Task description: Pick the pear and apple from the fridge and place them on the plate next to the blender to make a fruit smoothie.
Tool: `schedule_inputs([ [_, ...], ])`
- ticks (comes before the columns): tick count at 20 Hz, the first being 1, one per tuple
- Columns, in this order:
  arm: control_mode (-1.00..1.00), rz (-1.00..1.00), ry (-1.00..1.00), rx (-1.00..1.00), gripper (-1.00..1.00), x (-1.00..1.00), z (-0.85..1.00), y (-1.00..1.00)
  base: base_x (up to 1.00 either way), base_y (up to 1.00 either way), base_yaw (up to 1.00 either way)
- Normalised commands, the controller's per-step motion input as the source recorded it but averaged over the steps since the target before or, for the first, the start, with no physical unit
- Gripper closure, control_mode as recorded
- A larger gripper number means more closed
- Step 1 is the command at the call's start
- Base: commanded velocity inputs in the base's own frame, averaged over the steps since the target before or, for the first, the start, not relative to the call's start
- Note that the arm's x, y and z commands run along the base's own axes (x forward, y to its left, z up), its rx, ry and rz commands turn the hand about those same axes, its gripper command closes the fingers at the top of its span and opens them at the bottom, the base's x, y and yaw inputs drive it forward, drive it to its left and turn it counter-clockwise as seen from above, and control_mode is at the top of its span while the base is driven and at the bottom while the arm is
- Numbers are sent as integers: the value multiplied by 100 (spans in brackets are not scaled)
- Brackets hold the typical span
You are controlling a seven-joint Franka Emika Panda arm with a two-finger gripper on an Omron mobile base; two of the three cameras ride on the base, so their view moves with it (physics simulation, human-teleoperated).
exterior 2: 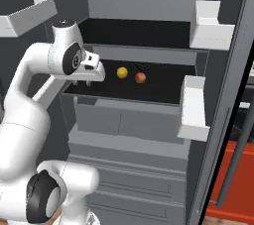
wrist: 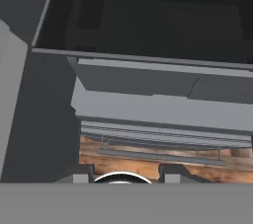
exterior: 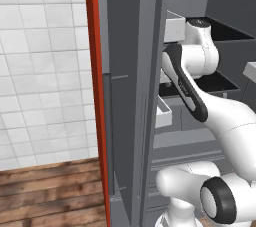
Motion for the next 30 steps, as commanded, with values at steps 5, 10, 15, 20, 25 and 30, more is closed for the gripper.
schedule_inputs([
  [5,-100,0,0,0,-100,0,0,0,0,0,0],
  [10,-100,1,0,10,-100,-11,-24,-8,0,0,0],
  [15,-100,3,7,14,-100,0,-86,22,0,0,0],
  [20,-100,0,8,4,-100,2,-56,53,0,0,0],
  [25,-100,0,-5,0,-100,-12,0,9,0,0,0],
  [30,-100,-5,-26,0,-100,5,16,-30,0,0,0],
])
